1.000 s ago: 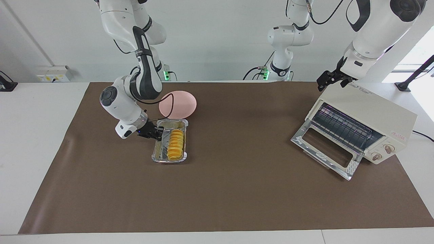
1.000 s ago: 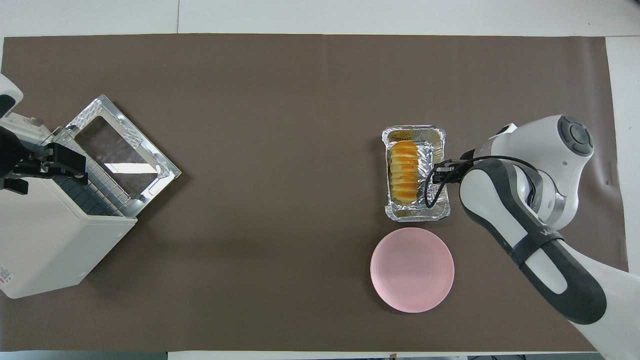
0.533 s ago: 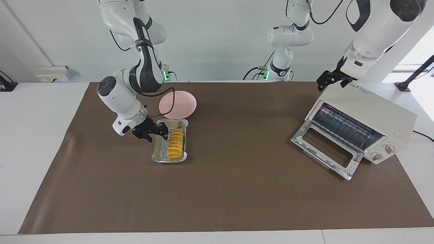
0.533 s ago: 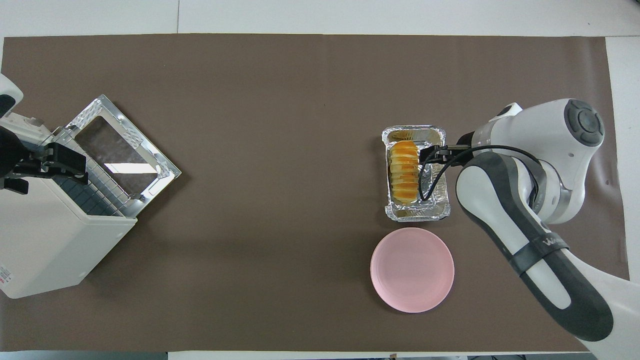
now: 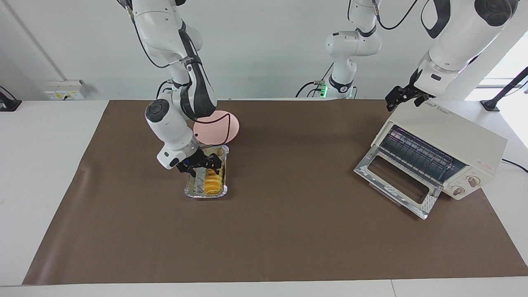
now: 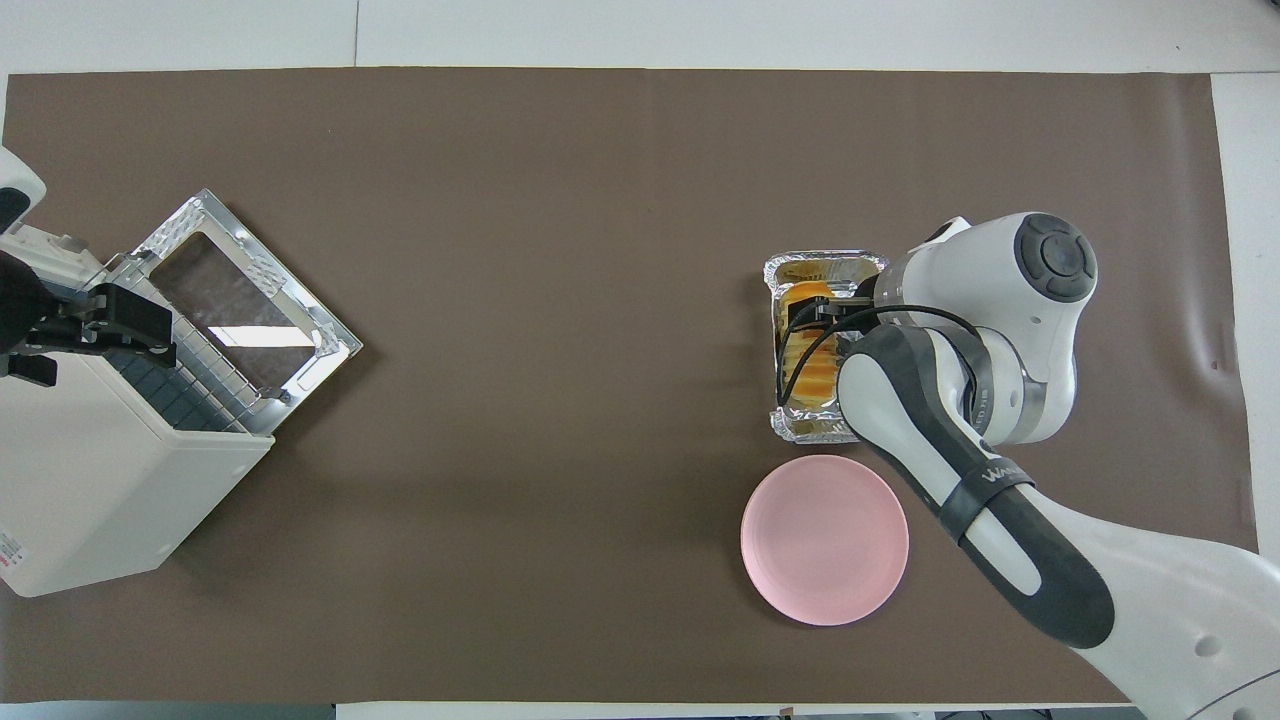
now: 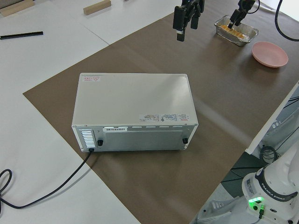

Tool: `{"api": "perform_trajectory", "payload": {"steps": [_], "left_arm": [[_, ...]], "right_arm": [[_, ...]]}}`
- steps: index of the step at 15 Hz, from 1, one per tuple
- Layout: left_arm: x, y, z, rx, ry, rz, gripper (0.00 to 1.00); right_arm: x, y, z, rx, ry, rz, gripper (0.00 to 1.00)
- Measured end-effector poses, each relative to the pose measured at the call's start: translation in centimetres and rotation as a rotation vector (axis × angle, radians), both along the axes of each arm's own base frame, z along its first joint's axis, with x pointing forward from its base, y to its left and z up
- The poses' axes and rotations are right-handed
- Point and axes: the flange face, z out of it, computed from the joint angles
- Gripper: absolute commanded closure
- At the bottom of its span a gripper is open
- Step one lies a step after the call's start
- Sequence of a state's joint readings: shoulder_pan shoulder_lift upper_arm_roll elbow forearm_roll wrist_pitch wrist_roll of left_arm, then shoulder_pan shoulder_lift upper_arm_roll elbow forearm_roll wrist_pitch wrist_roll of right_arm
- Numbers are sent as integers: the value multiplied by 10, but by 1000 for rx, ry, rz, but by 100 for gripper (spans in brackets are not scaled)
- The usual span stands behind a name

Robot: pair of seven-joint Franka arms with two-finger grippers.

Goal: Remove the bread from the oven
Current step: 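Lower the right gripper into the tray and grasp the bread, then lift the bread with the right gripper and place it on the pink plate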

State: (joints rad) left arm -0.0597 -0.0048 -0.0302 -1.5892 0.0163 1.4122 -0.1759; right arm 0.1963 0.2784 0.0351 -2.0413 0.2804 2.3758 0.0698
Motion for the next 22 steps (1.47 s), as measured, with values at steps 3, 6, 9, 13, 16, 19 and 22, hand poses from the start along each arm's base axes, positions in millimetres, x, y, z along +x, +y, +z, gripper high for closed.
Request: {"api": "perform_trajectory", "payload": {"steps": [3, 6, 9, 13, 16, 19, 22], "left_arm": [[1, 0, 0, -1, -7, 0, 0], [1, 0, 1, -1, -10, 1, 0], [2, 0, 1, -1, -14, 1, 0], [2, 0, 1, -1, -15, 1, 0], [2, 0, 1, -1, -16, 1, 0], [2, 0, 1, -2, -17, 1, 0], [3, 0, 2, -2, -26, 1, 0]], "right_arm": [[-1, 6, -6, -2, 8, 0, 61], [-1, 6, -6, -1, 12, -18, 100], [-1, 5, -5, -1, 10, -20, 100], [6, 2, 10, 4, 26, -18, 100], [15, 5, 63, 22, 60, 10, 100], [4, 5, 126, 33, 112, 7, 100], [-35, 15, 161, 14, 204, -25, 100]]}}
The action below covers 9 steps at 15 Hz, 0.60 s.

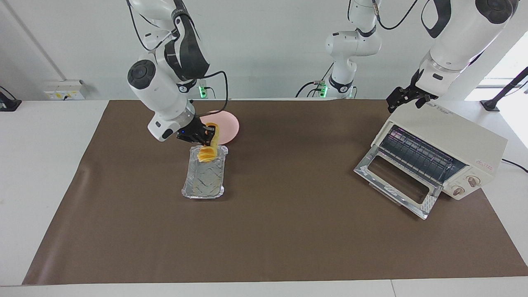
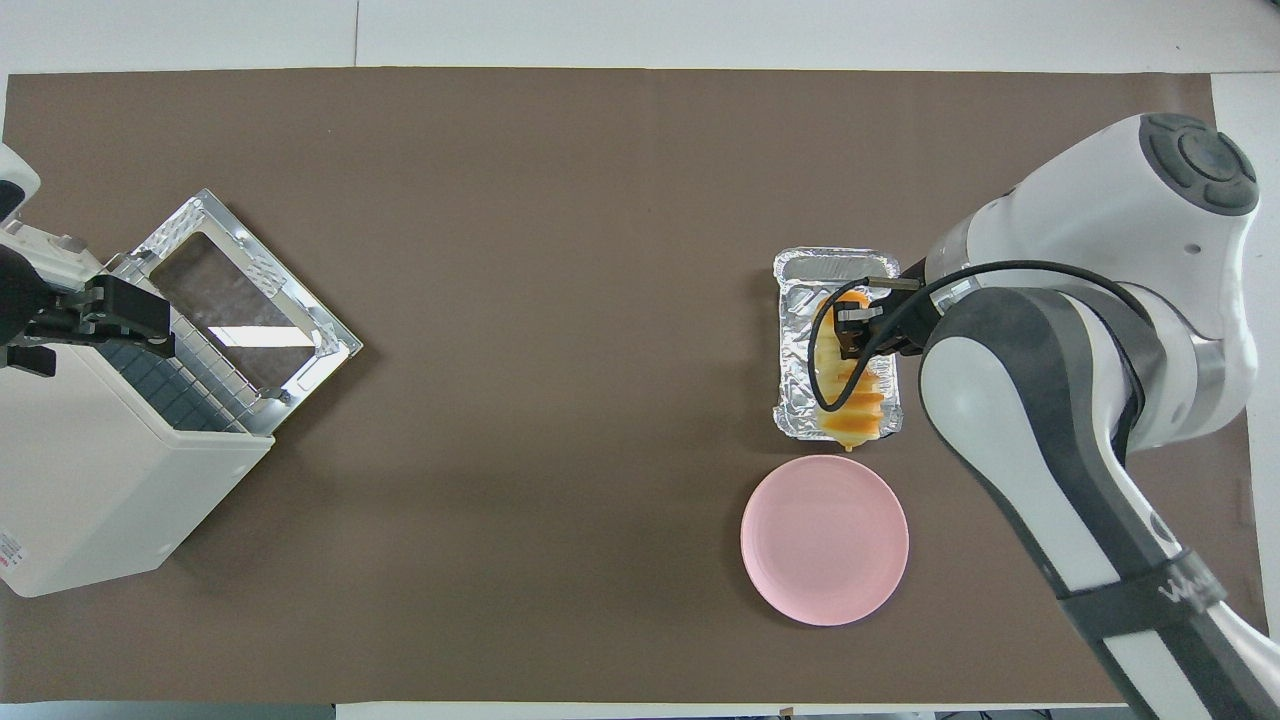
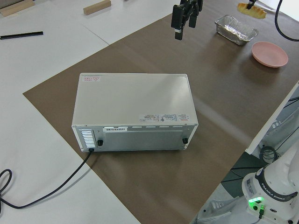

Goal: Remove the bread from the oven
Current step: 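Lift the bread with the right gripper and place it on the pink plate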

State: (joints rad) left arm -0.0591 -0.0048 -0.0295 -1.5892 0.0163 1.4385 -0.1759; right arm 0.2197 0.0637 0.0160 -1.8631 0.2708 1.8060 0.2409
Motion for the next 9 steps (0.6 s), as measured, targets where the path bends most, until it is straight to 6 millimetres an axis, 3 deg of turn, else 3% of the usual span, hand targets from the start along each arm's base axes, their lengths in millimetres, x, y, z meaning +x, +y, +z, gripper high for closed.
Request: {"api": "perform_trajectory", "payload": {"steps": [2, 6, 9], "left_arm": [[1, 0, 0, -1, -6, 0, 0], [2, 0, 1, -2, -17, 0, 0], [2, 0, 1, -2, -18, 1, 0]], "right_arm": [[-30, 12, -7, -21, 42, 7, 100], [-91, 25, -65, -58, 85, 60, 100], [-124, 25, -106, -75, 67, 64, 100]]}}
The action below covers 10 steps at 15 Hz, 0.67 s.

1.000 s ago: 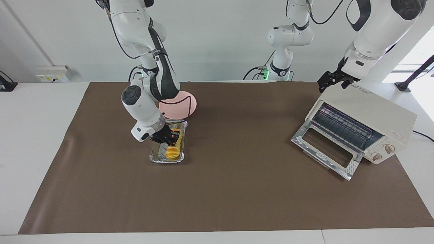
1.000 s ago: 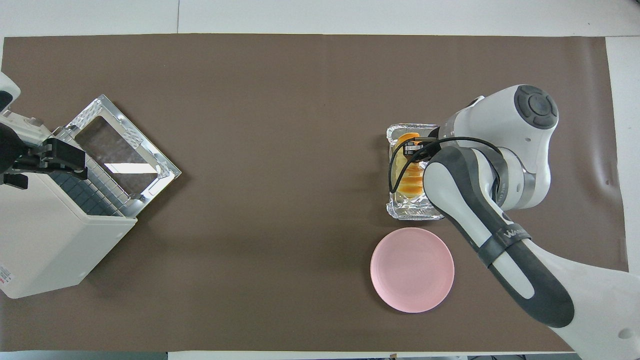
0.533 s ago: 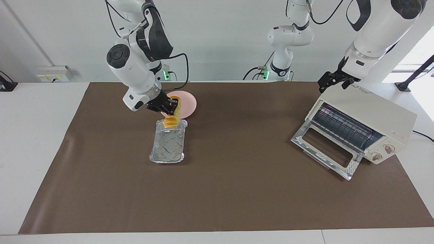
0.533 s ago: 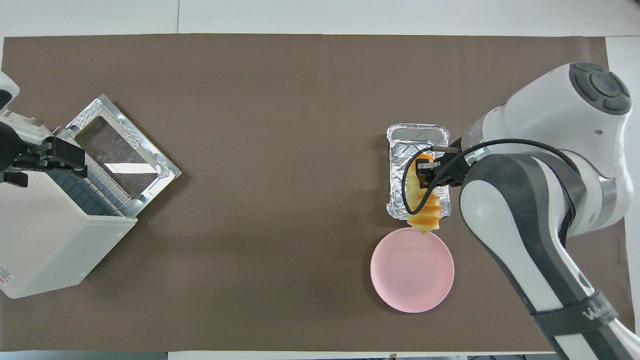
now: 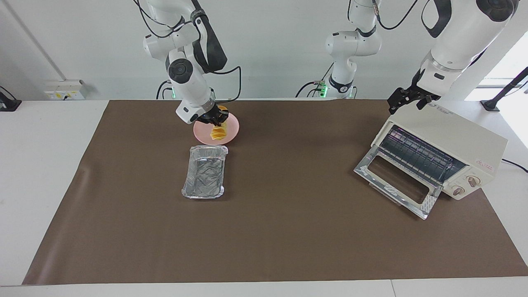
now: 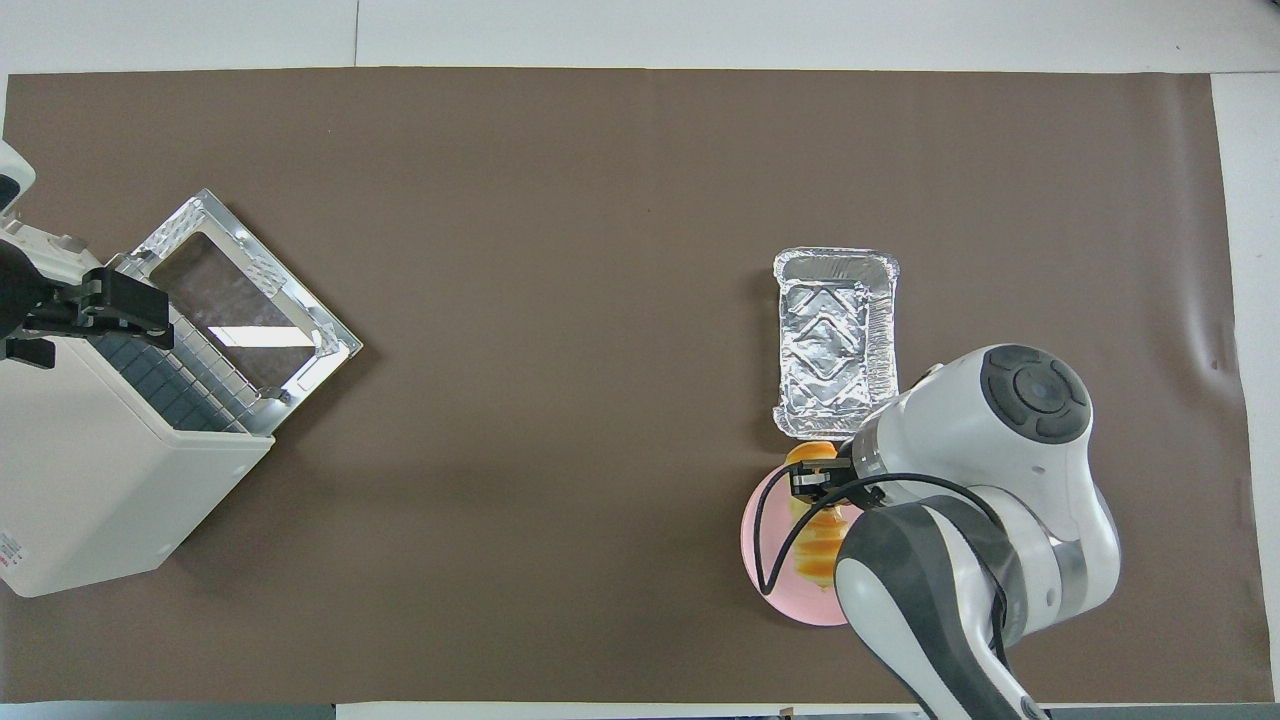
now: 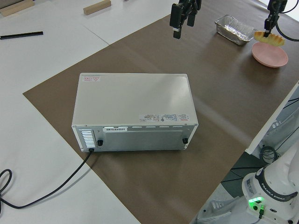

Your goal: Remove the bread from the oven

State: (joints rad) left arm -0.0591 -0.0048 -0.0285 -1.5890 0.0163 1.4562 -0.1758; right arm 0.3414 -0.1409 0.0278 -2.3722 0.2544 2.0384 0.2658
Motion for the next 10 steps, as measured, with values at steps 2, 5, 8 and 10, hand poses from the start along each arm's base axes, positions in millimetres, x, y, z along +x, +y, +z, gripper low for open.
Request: {"api": "perform_trajectory", "payload": {"steps": [2, 5, 8, 10], "left_arm": [[0, 0, 0, 0, 0, 0, 0], [0, 0, 0, 0, 0, 0, 0], [0, 0, 0, 0, 0, 0, 0], [0, 0, 0, 0, 0, 0, 0]], "right_arm": [[-13, -4, -24, -7, -22, -2, 100], [-31, -8, -55, -18, -52, -7, 70], [-34, -8, -57, -18, -63, -6, 0], [-27, -5, -44, -7, -83, -6, 0]]}}
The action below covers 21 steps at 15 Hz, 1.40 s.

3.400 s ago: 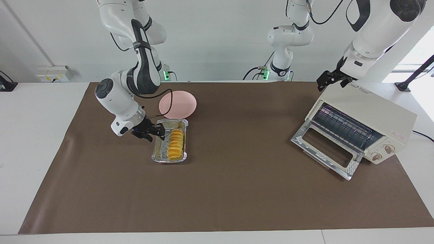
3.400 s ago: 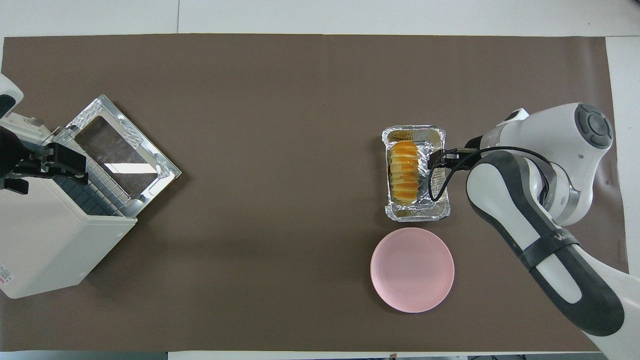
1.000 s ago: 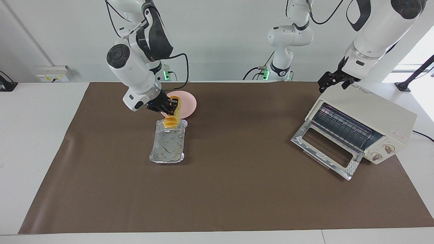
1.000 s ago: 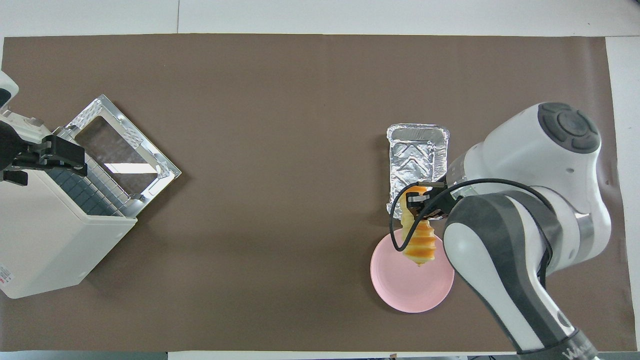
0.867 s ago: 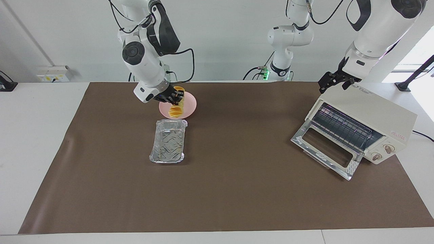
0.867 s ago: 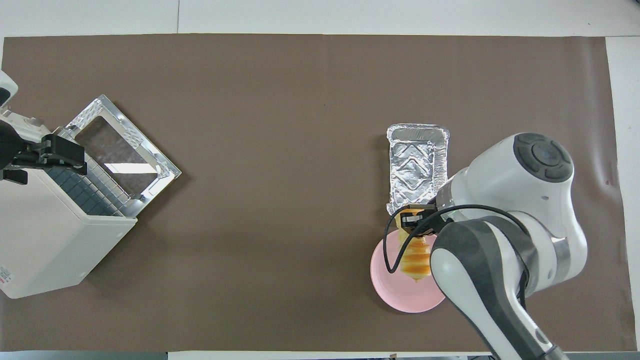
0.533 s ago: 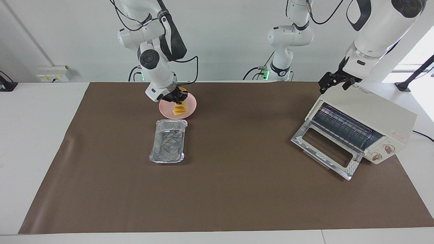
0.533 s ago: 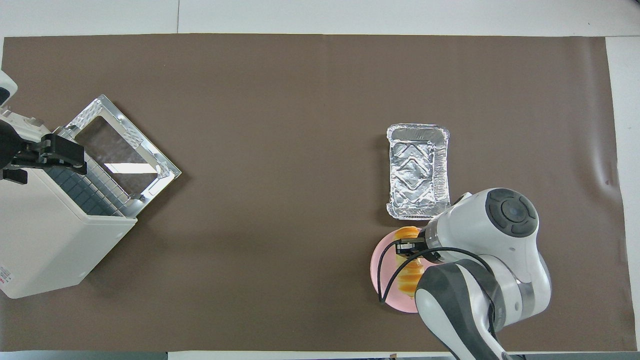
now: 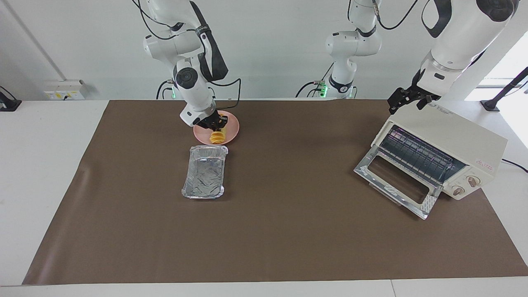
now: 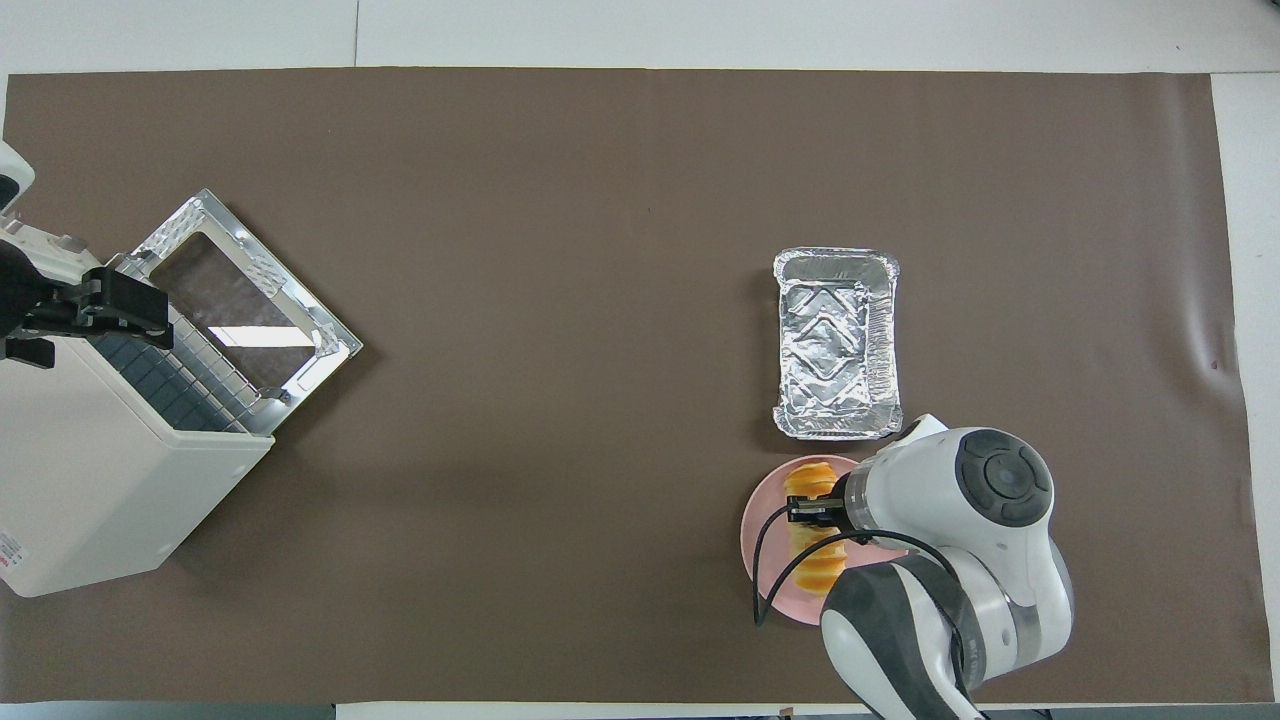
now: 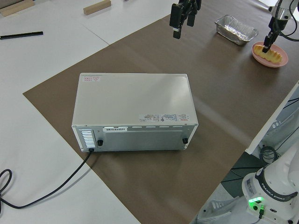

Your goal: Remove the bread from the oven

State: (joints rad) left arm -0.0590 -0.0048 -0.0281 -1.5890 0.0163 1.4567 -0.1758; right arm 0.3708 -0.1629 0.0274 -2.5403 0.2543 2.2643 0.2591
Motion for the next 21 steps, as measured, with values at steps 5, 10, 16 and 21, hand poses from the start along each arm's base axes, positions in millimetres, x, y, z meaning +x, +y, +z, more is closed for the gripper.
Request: {"api": "perform_trajectory", "payload": {"steps": [5, 10, 16, 21], "left_arm": [[0, 0, 0, 0, 0, 0, 0], [0, 0, 0, 0, -1, 0, 0], [0, 0, 0, 0, -1, 0, 0], [0, 0, 0, 0, -1, 0, 0]], "right_arm": [[57, -17, 113, 34, -38, -28, 0], [104, -77, 208, -86, -242, -60, 0], [134, -144, 269, -155, -260, 41, 0], [142, -152, 268, -161, -210, 44, 0]]}}
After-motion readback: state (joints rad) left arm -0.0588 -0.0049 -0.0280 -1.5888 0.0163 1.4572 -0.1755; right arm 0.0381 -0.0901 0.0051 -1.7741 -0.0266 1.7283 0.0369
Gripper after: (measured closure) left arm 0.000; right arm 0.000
